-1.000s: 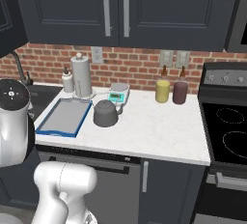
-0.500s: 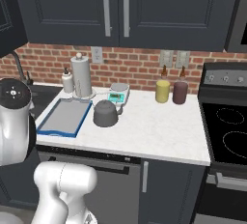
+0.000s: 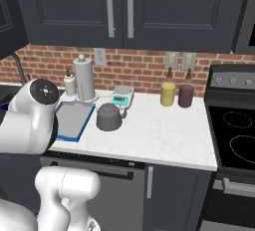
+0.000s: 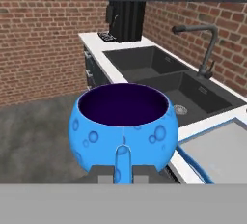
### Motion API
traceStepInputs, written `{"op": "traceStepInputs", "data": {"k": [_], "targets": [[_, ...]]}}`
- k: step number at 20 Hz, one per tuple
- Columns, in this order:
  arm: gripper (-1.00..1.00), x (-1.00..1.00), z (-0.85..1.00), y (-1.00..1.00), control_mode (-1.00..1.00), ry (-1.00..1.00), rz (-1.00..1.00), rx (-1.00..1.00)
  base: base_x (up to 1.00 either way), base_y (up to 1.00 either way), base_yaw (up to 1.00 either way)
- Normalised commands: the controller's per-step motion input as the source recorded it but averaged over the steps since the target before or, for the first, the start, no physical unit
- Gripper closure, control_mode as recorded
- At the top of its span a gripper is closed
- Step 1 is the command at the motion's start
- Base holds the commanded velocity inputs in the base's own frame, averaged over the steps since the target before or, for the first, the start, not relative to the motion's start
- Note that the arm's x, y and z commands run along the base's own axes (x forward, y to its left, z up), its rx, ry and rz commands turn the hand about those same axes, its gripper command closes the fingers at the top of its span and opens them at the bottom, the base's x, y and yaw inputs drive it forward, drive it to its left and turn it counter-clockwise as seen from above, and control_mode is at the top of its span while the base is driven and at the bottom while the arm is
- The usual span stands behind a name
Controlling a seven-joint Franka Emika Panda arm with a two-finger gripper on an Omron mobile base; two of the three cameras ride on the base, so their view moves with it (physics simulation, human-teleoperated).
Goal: Pick the kettle from the counter and place it on the tray. Then pick the mug from the cabinet and place it on the tray. Then close the cabinet doors.
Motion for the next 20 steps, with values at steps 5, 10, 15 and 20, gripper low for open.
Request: {"op": "traceStepInputs", "data": {"k": [5, 10, 15, 20], "targets": [[1.00, 0.54, -0.44, -0.03, -1.00, -0.18, 0.13, 0.00, 0.00, 0.00, 0.00], [1.00, 0.52, -0.45, -0.02, -1.00, -0.16, 0.15, 0.00, 0.00, 0.00, 0.00], [1.00, 0.53, -0.37, -0.06, -1.00, -0.09, 0.11, 0.00, 0.00, 0.00, 0.00], [1.00, 0.44, -0.18, -0.02, -1.00, 0.00, 0.05, 0.00, 0.00, 0.00, 0.00]]}}
